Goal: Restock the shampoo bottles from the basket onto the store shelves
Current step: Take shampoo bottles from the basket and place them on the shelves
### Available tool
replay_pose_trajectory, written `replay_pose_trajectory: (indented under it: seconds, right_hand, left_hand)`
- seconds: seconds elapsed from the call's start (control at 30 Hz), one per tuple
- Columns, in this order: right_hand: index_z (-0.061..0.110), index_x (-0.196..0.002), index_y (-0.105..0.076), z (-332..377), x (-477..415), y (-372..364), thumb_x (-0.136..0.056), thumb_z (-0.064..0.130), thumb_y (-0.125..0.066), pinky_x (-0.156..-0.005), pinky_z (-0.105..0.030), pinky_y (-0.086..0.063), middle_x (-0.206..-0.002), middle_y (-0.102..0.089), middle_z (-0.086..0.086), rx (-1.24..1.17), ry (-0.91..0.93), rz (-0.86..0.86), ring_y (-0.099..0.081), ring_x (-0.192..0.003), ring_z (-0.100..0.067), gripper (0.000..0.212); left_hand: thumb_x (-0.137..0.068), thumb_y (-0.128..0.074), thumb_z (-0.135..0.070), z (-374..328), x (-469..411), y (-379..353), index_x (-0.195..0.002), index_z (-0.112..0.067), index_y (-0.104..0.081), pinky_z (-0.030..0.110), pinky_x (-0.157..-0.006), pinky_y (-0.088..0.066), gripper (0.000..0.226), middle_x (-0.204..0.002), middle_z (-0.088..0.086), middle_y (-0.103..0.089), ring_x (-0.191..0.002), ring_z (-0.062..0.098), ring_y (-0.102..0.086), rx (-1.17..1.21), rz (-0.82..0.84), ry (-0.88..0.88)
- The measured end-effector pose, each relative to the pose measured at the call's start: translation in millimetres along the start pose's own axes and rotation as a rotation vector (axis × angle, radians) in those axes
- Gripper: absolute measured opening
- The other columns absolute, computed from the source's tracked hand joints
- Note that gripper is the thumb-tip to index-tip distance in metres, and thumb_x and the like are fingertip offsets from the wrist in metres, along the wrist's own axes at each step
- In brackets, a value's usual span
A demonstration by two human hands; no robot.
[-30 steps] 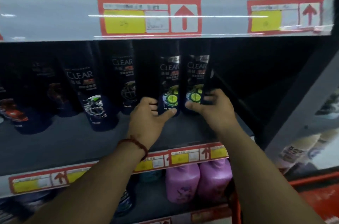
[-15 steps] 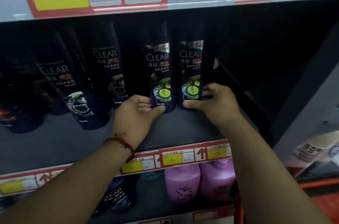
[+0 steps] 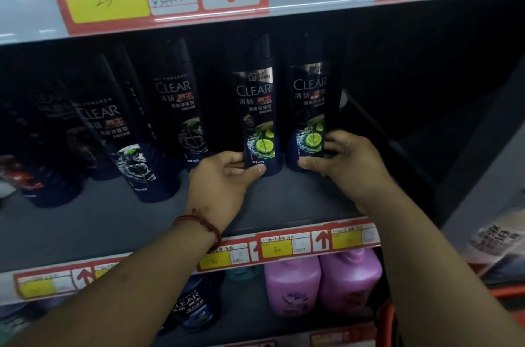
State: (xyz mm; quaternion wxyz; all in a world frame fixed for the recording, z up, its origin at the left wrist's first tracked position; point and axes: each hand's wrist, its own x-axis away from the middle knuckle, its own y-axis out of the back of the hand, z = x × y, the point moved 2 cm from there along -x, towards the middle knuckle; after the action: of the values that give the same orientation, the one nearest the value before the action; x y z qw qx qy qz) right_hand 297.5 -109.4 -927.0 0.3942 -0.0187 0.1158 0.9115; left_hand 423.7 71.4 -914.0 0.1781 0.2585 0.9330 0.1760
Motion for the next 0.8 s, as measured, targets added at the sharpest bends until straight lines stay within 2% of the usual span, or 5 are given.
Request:
replay_pose_trajectory:
  seconds: [0.33,0.43,0.63,0.73,0.8]
  right_hand:
    - [0.028,-0.112,-0.072,-1.8,-1.9,-2.1,-0.071,0.024,-0.09,-0.093,-0.046,-0.057,-0.11,-0.074,0.007,0.019,0.038,0.022,-0.07,-0.102,-0.015,0.045]
    - [0.028,-0.113,-0.071,-1.4,-1.7,-2.7,-0.071,0.026,-0.09,-0.094,-0.046,-0.056,-0.112,-0.073,0.008,0.041,0.046,0.017,-0.069,-0.103,-0.014,0.046]
    - [0.029,-0.116,-0.068,-1.7,-1.6,-3.6,-0.072,0.03,-0.09,-0.095,-0.046,-0.056,-0.115,-0.071,0.008,0.075,0.052,0.021,-0.068,-0.106,-0.014,0.049]
    - [0.029,-0.116,-0.068,-2.3,-1.6,-4.5,-0.071,0.031,-0.09,-0.094,-0.046,-0.056,-0.114,-0.071,0.009,0.083,0.051,0.027,-0.068,-0.105,-0.014,0.05]
    - [0.033,-0.114,-0.067,-2.6,-1.4,-5.4,-0.065,0.041,-0.09,-0.093,-0.047,-0.056,-0.115,-0.071,0.01,0.087,0.051,0.025,-0.069,-0.105,-0.015,0.054]
  left_hand:
    - [-0.076,-0.083,-0.033,1.6,-1.2,-0.4,-0.092,-0.04,-0.066,0.012,-0.077,-0.052,0.024,-0.084,-0.023,-0.065,-0.082,-0.004,-0.065,-0.01,-0.029,-0.058]
    - [-0.077,-0.082,-0.034,0.1,-0.6,-0.4,-0.092,-0.048,-0.06,0.018,-0.078,-0.052,0.029,-0.085,-0.02,-0.063,-0.083,-0.003,-0.063,-0.024,-0.026,-0.093]
    - [-0.079,-0.081,-0.033,0.2,-0.8,-1.9,-0.092,-0.048,-0.06,0.021,-0.083,-0.052,0.029,-0.084,-0.03,-0.057,-0.084,-0.002,-0.064,-0.015,-0.009,-0.116]
    - [-0.077,-0.082,-0.033,1.5,-2.6,-5.1,-0.113,-0.029,-0.065,0.026,-0.083,-0.054,0.041,-0.087,-0.032,-0.052,-0.086,0.007,-0.066,-0.024,-0.013,-0.118]
    - [-0.076,-0.083,-0.033,4.5,-4.7,-6.5,-0.105,-0.037,-0.058,0.029,-0.084,-0.055,0.038,-0.088,-0.031,-0.051,-0.088,0.008,-0.065,-0.046,-0.001,-0.118]
